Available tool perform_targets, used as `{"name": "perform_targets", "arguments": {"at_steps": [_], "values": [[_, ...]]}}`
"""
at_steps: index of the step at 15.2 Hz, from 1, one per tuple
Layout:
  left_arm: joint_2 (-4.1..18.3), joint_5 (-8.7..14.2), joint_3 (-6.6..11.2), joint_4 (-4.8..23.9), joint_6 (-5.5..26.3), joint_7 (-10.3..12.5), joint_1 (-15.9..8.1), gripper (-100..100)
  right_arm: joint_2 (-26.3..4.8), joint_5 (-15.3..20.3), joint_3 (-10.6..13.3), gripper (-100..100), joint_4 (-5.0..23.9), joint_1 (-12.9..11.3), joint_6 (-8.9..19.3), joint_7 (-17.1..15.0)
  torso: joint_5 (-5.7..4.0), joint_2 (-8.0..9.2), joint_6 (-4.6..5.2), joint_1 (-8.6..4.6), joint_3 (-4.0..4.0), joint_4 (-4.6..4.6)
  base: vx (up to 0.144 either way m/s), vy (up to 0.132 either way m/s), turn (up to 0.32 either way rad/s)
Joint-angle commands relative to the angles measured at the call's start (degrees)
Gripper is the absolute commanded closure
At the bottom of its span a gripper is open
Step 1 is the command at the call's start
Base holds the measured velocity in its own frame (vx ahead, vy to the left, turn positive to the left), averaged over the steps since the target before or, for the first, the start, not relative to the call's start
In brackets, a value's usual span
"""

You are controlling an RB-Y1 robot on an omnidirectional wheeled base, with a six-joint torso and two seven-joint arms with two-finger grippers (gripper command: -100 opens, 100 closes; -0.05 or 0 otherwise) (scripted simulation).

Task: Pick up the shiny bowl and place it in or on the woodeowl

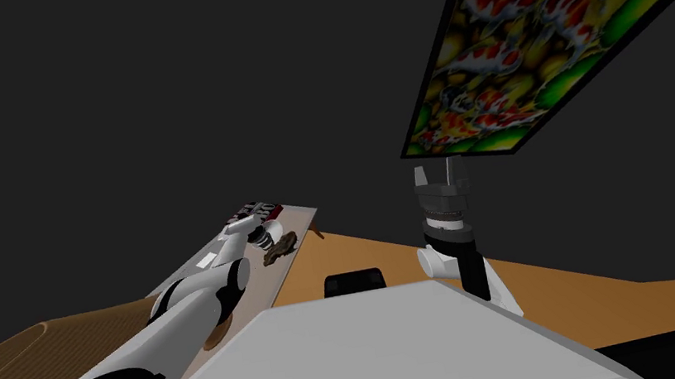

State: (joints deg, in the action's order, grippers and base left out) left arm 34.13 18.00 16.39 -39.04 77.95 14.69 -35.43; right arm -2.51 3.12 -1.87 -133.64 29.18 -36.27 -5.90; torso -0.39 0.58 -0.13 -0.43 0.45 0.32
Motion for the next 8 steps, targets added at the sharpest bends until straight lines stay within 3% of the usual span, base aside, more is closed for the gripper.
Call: {"name": "perform_targets", "arguments": {"at_steps": [1,5,6,8], "values": [[0.0,0.0,0.0,0.0,0.0,0.0,0.0,-100,0.0,0.0,0.0,0,0.0,0.0,0.0,0.0,0.0,0.0,0.0,0.0,0.0,0.0,-0.017,-0.008,0.012],[0.0,0.0,0.0,0.0,0.0,0.0,0.0,-100,0.0,0.0,0.0,0,0.0,0.0,0.0,0.0,0.01,-0.24,0.03,0.06,-0.14,-0.05,-0.003,-0.001,0.0],[0.8,0.2,0.08,-0.8,2.3,0.1,-0.7,-100,0.0,0.0,0.0,0,0.0,0.0,0.0,0.0,0.02,-0.26,0.03,0.07,-0.15,-0.05,-0.007,-0.001,-0.016],[1.1,0.3,0.1,-1.1,3.0,0.2,-1.0,-100,0.0,0.0,0.0,0,0.0,0.0,0.0,0.0,0.01,-0.26,0.04,0.07,-0.15,-0.05,-0.009,0.001,-0.021]]}}
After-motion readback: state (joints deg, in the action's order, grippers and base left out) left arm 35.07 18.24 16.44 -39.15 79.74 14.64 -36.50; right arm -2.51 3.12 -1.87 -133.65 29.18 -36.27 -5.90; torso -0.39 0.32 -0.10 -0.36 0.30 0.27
